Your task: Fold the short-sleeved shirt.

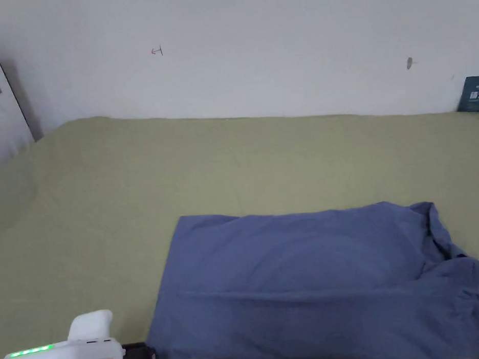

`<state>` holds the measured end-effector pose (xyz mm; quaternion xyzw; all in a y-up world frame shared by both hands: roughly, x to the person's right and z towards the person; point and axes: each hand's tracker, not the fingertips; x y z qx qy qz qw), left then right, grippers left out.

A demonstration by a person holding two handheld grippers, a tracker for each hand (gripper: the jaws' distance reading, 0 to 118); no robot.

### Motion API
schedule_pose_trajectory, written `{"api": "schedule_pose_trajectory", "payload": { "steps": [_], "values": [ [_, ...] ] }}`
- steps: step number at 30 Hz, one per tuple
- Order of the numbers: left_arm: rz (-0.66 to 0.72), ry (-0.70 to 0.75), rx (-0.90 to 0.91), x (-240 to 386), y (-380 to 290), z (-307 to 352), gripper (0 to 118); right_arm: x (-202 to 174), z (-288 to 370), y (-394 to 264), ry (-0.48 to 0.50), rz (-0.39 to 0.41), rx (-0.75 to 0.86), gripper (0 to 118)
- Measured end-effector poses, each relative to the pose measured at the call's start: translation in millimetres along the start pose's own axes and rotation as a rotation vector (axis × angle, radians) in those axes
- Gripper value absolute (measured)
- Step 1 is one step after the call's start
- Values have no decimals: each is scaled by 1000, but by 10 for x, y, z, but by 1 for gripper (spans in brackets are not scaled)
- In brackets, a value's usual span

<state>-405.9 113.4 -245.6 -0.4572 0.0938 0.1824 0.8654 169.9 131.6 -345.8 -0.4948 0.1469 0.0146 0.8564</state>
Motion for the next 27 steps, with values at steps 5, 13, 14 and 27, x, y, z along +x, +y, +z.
{"api": "schedule_pose_trajectory", "payload": {
  "steps": [5, 13, 14, 27],
  "values": [
    [26, -41, -15, 47, 293, -323, 104, -14, -1, 147, -13, -1, 29, 0],
    [-27, 127, -36, 183, 334, -534, 3, 212, -282, 509, -71, -35, 68, 103],
    [10, -11, -23, 161, 348, -524, 3, 244, -366, 565, -81, -37, 47, 118],
    [-6, -8, -46, 197, 315, -353, 3, 318, -636, 623, -2, -140, 7, 3]
  ]
}}
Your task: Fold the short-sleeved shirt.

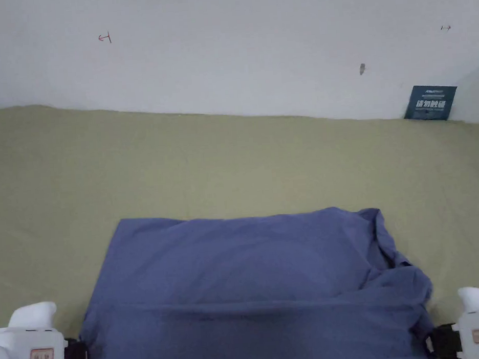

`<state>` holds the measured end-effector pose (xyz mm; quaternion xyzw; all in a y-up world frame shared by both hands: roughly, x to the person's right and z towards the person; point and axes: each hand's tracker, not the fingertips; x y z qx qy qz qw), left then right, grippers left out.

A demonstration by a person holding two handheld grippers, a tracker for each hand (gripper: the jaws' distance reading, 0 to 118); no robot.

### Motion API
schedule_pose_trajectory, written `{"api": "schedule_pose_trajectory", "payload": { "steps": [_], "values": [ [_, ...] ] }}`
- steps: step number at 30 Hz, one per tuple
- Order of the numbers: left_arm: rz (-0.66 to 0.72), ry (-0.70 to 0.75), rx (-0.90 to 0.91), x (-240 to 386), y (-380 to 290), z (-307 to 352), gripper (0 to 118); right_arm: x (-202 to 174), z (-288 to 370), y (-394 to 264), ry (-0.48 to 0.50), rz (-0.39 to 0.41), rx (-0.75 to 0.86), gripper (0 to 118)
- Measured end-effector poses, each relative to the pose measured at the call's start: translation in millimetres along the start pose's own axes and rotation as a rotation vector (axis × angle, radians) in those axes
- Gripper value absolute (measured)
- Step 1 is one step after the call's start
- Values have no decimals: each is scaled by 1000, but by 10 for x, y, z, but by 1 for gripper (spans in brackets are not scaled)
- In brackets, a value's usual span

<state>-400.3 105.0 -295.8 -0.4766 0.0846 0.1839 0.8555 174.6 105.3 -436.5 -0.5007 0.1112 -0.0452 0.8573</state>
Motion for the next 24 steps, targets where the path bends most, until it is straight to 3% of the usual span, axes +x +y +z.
{"api": "schedule_pose_trajectory", "payload": {
  "steps": [4, 10, 13, 24],
  "values": [
    [3, -47, 24, -52, -41, 209, 3, 61, 319, -116, 47, -19, 33, 3],
    [-49, -64, 53, -99, -245, 639, 3, 48, 801, -343, 50, 37, 57, 3],
    [-59, -74, 41, -133, -448, 818, 3, 124, 978, -511, 66, 15, 32, 3],
    [-26, -66, -60, -269, -1191, 645, 3, 439, 791, -1162, 32, -41, -124, 3]
  ]
}}
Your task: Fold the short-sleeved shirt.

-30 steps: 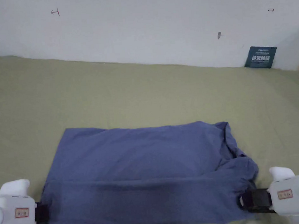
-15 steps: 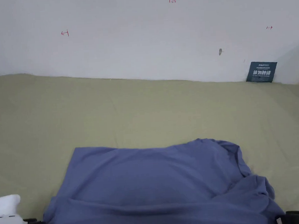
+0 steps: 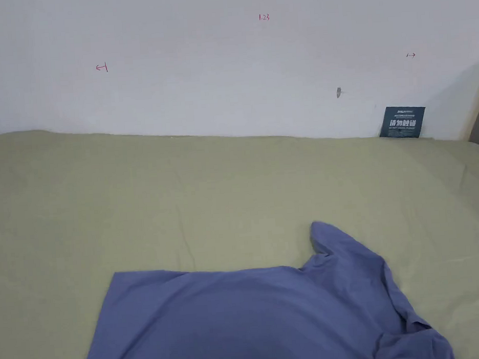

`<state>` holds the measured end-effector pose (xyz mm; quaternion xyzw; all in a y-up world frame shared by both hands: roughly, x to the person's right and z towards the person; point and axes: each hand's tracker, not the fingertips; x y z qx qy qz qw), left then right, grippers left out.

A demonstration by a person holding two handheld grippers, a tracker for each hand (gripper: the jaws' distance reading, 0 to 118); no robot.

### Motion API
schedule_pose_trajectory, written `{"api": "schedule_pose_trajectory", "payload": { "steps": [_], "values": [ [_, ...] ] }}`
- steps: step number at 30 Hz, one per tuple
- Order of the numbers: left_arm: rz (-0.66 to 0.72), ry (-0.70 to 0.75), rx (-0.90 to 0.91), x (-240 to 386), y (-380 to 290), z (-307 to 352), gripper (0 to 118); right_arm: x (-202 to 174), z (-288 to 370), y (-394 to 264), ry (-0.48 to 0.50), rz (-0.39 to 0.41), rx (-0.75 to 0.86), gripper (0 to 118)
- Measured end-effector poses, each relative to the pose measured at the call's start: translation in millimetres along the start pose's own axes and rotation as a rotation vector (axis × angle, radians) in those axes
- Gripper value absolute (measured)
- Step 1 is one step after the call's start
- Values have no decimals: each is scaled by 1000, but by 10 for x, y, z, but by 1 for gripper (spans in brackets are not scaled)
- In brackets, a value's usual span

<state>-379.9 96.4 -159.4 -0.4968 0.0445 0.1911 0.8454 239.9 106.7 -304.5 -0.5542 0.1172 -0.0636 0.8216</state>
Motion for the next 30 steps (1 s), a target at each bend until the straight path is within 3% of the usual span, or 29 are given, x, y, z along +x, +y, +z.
{"api": "schedule_pose_trajectory", "payload": {
  "steps": [2, 8, 9, 10, 11, 12, 13, 17, 18, 19, 20, 21, 22, 24, 26, 30],
  "values": [
    [9, 12, -7, -10, -43, -54, 3, 21, -64, -17, -2, -26, -9, 3],
    [-6, 13, -6, -42, -64, -71, 4, -41, -54, -26, -24, 5, -11, 4],
    [-9, 14, -6, -34, -51, -36, 19, -55, -8, -15, -18, 14, -18, 9],
    [-14, 31, -7, -22, -30, 15, 45, -81, 54, -9, -29, 30, -26, 23],
    [-20, 61, -13, -32, 3, 81, 77, -100, 144, -1, -80, 65, -25, 45],
    [-16, 66, -11, -41, 22, 148, 99, -112, 234, 6, -112, 93, -22, 76],
    [-14, 67, 3, -54, 42, 237, 99, -122, 325, 11, -125, 109, -10, 84],
    [-19, 73, 96, -53, 337, 529, 97, -215, 695, 156, -79, 92, 99, 78],
    [-29, 75, 111, -28, 452, 557, 91, -266, 741, 223, -59, 90, 116, 67],
    [-50, 70, 124, 3, 571, 564, 80, -327, 762, 298, -37, 97, 128, 50],
    [-73, 66, 139, 38, 687, 551, 59, -425, 785, 369, -15, 112, 137, 22],
    [-102, 55, 160, 83, 819, 526, 19, -501, 751, 449, 7, 131, 156, 0],
    [-120, 57, 176, 131, 939, 478, 0, -569, 696, 530, 18, 142, 165, 0],
    [-144, 106, 198, 218, 1204, 359, 0, -723, 576, 736, 1, 156, 172, 0],
    [-151, 56, 160, 389, 1452, 271, 0, -866, 411, 951, 0, 213, 149, 0],
    [-143, 56, 132, 489, 2109, -191, 1, -1038, 130, 1385, 21, 216, 145, 0]
  ]
}}
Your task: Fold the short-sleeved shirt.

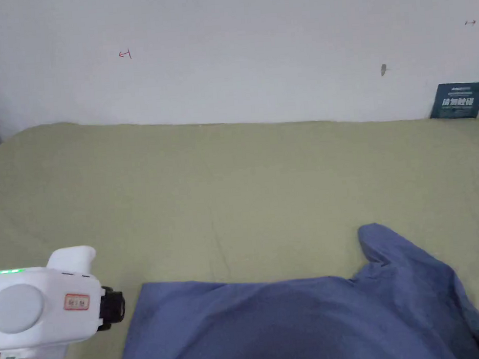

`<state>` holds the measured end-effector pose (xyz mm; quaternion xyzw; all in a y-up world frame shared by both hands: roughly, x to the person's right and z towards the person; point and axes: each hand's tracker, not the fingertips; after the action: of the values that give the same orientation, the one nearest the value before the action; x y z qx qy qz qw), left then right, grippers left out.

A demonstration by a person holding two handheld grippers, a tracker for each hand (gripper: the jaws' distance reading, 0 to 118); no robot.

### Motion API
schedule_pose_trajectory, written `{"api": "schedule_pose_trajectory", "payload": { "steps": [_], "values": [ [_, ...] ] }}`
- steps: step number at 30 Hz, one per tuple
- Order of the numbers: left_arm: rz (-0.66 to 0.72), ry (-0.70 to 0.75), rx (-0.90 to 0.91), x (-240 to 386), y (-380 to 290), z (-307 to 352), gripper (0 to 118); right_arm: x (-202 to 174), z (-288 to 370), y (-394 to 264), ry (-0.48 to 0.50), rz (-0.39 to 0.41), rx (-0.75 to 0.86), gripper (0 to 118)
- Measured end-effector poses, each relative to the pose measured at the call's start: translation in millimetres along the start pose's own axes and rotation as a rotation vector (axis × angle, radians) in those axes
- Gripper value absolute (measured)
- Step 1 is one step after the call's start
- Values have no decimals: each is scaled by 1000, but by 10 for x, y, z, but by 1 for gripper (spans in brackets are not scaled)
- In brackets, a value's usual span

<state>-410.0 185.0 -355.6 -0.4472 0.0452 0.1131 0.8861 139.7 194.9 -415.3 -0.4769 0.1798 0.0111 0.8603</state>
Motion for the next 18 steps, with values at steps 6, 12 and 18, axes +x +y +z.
{"api": "schedule_pose_trajectory", "payload": {
  "steps": [6, 12, 18],
  "values": [
    [74, 86, -153, -57, 513, -966, 112, 97, -313, 483, -3, 18, 9, 0],
    [15, 112, -284, 15, 417, -1593, 87, 449, -632, 986, -112, 36, 85, 5],
    [36, 2, -162, 170, 394, -1377, 2, 747, -1350, 1387, -210, 63, -62, 94]
  ]
}}
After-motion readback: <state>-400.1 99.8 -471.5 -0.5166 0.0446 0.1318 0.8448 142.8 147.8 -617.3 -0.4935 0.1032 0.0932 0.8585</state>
